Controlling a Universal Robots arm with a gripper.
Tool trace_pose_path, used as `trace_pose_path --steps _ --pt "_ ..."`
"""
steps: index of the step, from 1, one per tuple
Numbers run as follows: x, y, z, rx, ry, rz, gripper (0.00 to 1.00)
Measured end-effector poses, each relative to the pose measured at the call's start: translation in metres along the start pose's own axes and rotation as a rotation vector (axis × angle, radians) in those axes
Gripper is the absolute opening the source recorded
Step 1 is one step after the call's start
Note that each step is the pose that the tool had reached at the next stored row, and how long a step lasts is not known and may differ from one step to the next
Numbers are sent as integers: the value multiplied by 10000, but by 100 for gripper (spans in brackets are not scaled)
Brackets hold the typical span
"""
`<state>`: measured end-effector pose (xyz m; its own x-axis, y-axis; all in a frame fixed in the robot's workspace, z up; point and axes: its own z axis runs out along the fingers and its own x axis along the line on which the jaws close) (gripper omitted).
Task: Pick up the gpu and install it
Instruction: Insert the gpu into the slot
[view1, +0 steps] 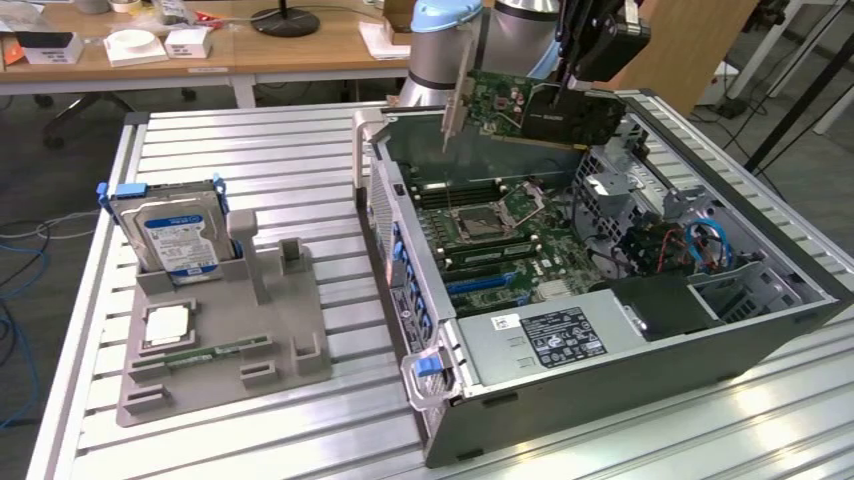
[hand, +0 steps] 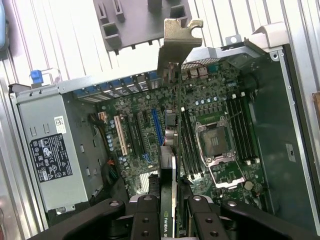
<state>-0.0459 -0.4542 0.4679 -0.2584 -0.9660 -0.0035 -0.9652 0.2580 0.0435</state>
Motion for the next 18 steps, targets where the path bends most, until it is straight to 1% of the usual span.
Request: trace_pose_path --steps 18 --pt "0 0 0 -1 6 -139 26"
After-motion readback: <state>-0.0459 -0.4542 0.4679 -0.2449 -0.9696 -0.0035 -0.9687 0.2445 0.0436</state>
